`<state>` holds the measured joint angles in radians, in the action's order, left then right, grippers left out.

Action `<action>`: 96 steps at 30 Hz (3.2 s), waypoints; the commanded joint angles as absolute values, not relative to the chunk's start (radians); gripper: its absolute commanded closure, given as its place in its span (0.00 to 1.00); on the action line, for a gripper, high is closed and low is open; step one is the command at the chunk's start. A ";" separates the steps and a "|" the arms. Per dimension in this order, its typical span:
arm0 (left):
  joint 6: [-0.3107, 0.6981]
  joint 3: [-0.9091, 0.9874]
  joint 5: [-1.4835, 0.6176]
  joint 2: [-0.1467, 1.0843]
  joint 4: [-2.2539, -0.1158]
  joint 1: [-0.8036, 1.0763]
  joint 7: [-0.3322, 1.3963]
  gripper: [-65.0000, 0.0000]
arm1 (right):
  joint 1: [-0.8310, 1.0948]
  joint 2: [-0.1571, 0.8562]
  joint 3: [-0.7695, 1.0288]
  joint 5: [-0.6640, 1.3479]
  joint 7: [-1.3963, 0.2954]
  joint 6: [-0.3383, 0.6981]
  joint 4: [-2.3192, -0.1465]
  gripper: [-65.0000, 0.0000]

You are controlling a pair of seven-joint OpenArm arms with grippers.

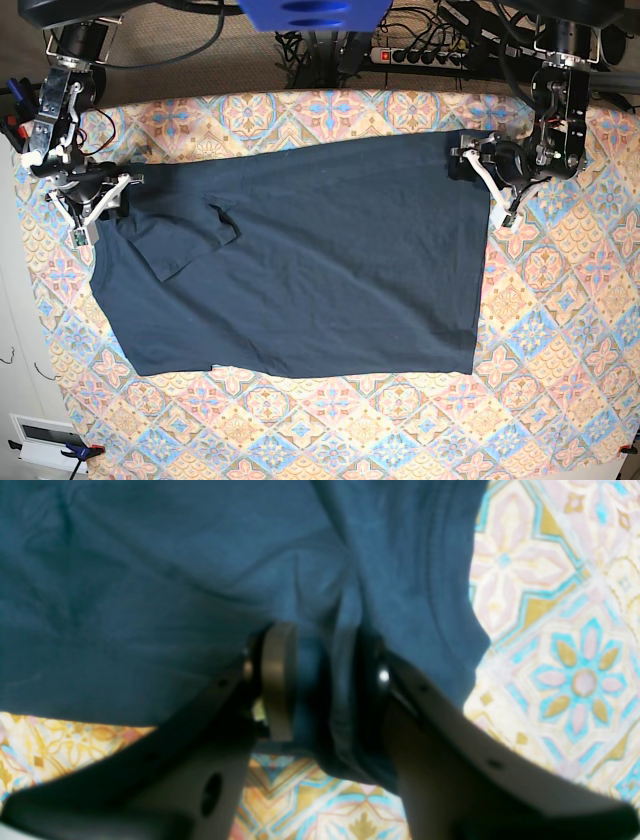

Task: Layout the t-shirt on the table in an organized manner, then fold the t-shirt properly
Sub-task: 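Grasp the shirt corner with the left gripper and pull it outward, then grasp the shirt edges with both grippers to smooth it flat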

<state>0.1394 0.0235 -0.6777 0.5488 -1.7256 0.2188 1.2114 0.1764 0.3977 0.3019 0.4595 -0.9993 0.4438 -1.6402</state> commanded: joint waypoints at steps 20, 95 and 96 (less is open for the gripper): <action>0.147 0.035 -0.705 0.645 -1.903 0.337 1.210 1.00 | 0.166 0.418 0.314 0.469 -0.984 0.444 -1.662 0.72; 0.143 0.226 -0.943 0.446 -1.486 -0.027 1.133 1.00 | -0.031 0.529 -0.084 0.466 -0.983 0.444 -1.402 0.87; 0.143 0.226 -0.943 0.446 -1.486 -0.028 1.133 1.00 | -0.015 0.529 -0.064 0.466 -0.983 0.444 -1.414 0.87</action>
